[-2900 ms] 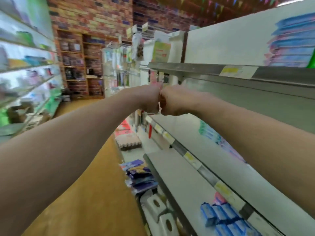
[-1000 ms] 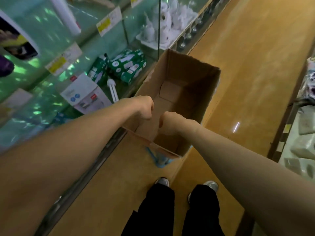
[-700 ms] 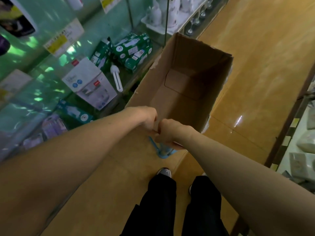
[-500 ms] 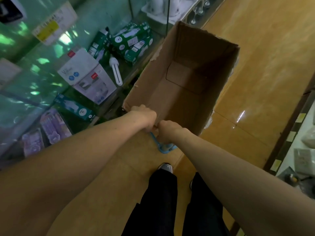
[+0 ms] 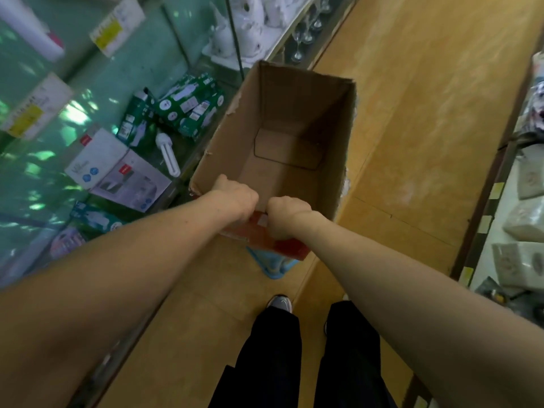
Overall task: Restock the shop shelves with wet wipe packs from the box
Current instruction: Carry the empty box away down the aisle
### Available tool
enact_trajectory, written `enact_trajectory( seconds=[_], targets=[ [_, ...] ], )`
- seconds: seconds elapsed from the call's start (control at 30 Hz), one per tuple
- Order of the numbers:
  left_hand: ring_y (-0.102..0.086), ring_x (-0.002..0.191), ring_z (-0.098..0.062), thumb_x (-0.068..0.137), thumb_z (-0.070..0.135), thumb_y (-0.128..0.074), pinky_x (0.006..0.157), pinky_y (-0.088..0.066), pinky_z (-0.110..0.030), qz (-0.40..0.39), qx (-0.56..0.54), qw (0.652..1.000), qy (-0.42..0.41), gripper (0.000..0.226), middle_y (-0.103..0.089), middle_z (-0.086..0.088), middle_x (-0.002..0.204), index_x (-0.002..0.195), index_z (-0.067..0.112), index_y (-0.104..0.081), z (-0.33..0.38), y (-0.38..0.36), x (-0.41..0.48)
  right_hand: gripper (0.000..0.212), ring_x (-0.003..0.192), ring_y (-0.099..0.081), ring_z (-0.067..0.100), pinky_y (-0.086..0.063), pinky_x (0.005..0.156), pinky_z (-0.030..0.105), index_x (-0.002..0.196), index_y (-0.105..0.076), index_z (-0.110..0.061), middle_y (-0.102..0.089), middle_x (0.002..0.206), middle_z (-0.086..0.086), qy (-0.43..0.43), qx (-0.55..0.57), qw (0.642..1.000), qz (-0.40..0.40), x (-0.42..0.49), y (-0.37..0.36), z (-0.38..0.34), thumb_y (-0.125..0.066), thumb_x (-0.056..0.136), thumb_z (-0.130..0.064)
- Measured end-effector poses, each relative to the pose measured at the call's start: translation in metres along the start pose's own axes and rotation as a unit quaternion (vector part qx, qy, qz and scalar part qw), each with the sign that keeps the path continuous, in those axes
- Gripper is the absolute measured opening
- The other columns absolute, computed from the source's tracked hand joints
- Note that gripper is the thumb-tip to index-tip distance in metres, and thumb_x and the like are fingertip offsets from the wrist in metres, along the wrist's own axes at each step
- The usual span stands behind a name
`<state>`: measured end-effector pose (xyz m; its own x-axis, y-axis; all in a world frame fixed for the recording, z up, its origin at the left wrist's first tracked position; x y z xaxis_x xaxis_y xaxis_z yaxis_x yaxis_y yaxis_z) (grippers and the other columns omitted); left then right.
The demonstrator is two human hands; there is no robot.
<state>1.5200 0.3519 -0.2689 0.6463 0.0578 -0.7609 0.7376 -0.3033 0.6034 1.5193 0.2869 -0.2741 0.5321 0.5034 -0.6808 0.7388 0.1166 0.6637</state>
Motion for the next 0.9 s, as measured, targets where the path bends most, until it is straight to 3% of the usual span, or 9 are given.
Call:
enact_trajectory(
  seconds=[0.1,0.2,0.4,0.53,0.9],
  targets=[
    [-0.051,0.092,-0.023,0.095,0.029,-0.053,0.082,-0.032,-0.038,0.026,0.013,1.0,-0.009,0.01,-0.05,0.001,0.089,0.091,0.021,-0.048,0.011,0.053,0.0,0.012,0.082,-0.05,0.022,-0.041,0.069,0.032,0.1,-0.053,-0.014,-0.051,0.089,0.002,-0.003,0.006,1.0,0.029,-0.017,0.045,0.029,-0.052,0.094,-0.024],
    [-0.051,0.084,-0.019,0.094,0.037,-0.056,0.081,-0.035,-0.038,0.029,0.015,0.999,-0.013,0.015,-0.051,0.004,0.081,0.093,0.023,-0.051,0.029,0.105,0.004,0.012,0.072,-0.052,0.02,-0.042,0.063,0.031,0.09,-0.051,-0.014,-0.052,0.077,0.0,-0.015,0.018,0.999,0.042,-0.029,0.083,0.07,-0.053,0.094,-0.025],
    [-0.059,0.088,-0.017,0.087,0.044,-0.062,0.07,-0.044,-0.034,0.037,0.009,0.999,-0.038,0.026,-0.063,0.006,0.096,0.108,0.027,-0.059,0.09,0.208,0.024,0.015,0.081,-0.054,0.023,-0.041,0.065,0.03,0.099,-0.057,-0.01,-0.058,0.095,0.006,-0.014,0.03,0.998,0.062,-0.051,0.149,0.17,-0.054,0.092,-0.023],
    [-0.064,0.085,-0.014,0.086,0.043,-0.064,0.072,-0.053,-0.031,0.033,-0.006,0.997,-0.069,0.029,-0.067,0.008,0.093,0.112,0.03,-0.062,0.142,0.272,0.053,0.031,0.088,-0.062,0.024,-0.048,0.068,0.031,0.118,-0.062,-0.015,-0.064,0.1,0.004,-0.04,0.068,0.996,0.05,-0.062,0.181,0.251,-0.062,0.088,-0.024],
    [-0.067,0.082,-0.016,0.087,0.039,-0.065,0.079,-0.058,-0.035,0.095,-0.015,0.989,-0.108,0.023,-0.067,0.004,0.088,0.106,0.026,-0.062,0.237,0.467,0.144,0.033,0.09,-0.062,0.025,-0.049,0.069,0.031,0.119,-0.062,-0.015,-0.064,0.104,0.005,-0.095,0.053,0.989,0.103,-0.062,0.317,0.438,-0.062,0.088,-0.024]
  ],
)
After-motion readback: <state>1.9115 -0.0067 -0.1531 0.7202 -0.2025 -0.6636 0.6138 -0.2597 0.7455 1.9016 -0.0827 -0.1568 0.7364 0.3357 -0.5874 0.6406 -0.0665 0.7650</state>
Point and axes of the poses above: each hand's wrist, its own x-axis towards the middle knuckle, its own y-axis out of the back of the hand, z = x × y, the point moved 9 cm from there along x, towards the middle knuckle
